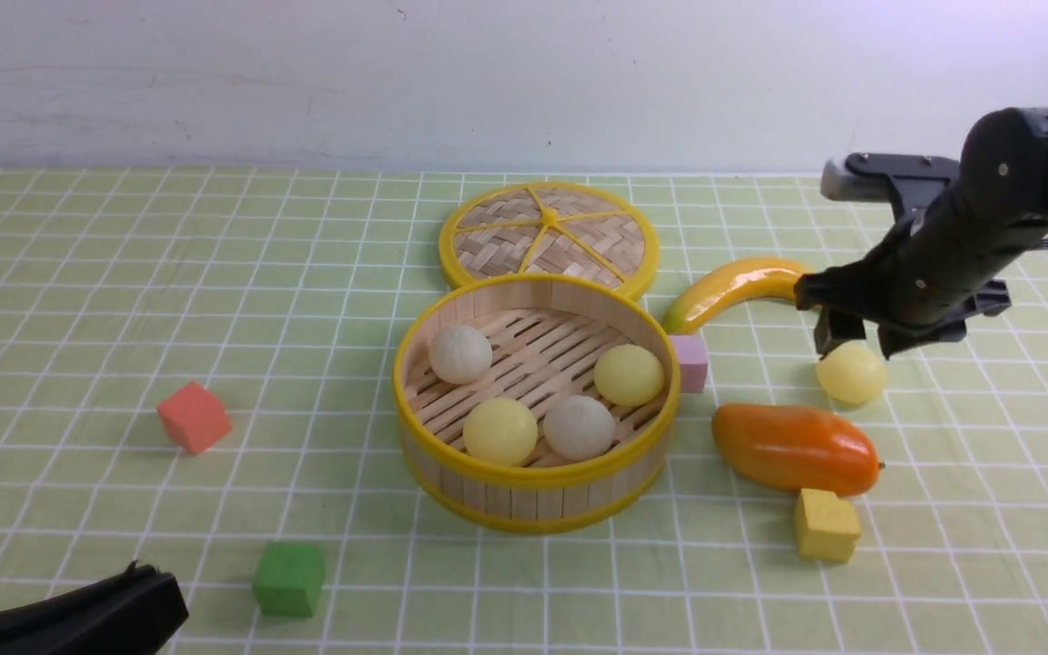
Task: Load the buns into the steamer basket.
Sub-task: Use the right arm to grab a steamed stuffed bun
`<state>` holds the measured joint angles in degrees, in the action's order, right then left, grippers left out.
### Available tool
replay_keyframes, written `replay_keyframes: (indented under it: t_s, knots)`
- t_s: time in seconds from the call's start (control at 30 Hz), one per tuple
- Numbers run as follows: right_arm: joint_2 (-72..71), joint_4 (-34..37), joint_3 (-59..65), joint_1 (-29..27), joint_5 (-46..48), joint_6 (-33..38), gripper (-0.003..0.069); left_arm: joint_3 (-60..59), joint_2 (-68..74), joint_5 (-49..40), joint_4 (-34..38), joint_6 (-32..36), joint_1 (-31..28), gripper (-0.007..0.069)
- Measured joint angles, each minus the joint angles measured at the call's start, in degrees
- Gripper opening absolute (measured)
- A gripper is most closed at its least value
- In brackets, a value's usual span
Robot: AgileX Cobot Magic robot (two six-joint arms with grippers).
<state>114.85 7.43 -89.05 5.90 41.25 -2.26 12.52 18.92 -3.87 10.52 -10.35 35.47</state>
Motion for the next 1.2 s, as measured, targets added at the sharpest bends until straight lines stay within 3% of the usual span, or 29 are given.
replay_keyframes:
  t_s: [0.67, 1.07, 1.2]
  knots:
    - [4.16, -2.39, -2.99, -0.79, -1.55, -0.12, 0.0419, 0.0, 0.0, 0.0, 0.0, 0.0, 0.0, 0.0092]
    - [5.43, -3.1, -3.04, -0.85, -3.11, -0.12, 0.0294, 0.0, 0.0, 0.0, 0.0, 0.0, 0.0, 0.0099]
    - [5.6, -3.4, -3.04, -1.01, -2.6, 0.73, 0.0171, 0.0, 0.0, -0.02, 0.0, 0.0, 0.0, 0.0103]
